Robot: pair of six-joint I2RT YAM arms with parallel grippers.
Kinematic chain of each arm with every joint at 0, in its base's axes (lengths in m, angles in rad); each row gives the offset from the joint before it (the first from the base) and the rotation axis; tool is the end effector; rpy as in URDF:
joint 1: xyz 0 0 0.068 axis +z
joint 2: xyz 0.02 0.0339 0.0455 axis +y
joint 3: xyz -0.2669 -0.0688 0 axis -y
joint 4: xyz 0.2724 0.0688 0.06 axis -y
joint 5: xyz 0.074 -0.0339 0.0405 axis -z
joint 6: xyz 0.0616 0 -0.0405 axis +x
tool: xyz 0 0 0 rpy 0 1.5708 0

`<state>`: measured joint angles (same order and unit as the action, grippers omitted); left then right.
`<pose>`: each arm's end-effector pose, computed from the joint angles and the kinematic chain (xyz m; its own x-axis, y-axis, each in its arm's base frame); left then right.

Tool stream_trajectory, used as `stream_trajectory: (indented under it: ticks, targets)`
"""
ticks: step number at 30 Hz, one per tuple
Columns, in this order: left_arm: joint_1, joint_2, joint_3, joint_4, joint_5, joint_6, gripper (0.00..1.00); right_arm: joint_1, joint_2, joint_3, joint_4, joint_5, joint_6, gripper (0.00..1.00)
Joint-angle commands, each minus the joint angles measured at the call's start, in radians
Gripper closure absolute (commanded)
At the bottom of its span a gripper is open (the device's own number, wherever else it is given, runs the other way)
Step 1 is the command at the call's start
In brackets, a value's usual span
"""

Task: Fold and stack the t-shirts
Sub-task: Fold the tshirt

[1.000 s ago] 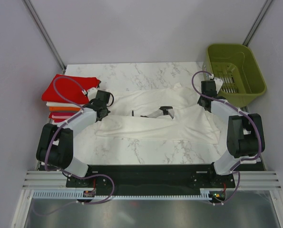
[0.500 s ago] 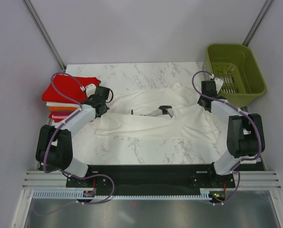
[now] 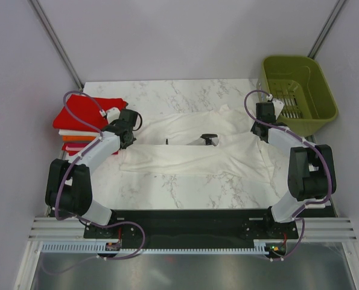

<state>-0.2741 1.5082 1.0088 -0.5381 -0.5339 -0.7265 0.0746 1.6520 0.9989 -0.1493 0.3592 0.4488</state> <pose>0.3317 -0.0607 0.1927 -0.6090 -0.4227 -0.6711 -0.5627 0.8266 -0.0101 0.3865 0.0072 0.1670 -0.5706 0.3647 -0.7358 0.4677 0.8808 0.0738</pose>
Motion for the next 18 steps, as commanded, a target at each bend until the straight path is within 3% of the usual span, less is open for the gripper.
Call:
stream_trajectory:
  ticks: [1, 18]
  targets:
    - [0.012, -0.016, 0.034, -0.020, -0.070, 0.027, 0.98, -0.006, -0.038, -0.006, 0.036, 0.003, 0.011, 1.00]
    - [0.036, 0.012, 0.096, -0.060, -0.103, 0.050, 0.98, -0.006, -0.038, -0.008, 0.037, 0.006, 0.018, 1.00]
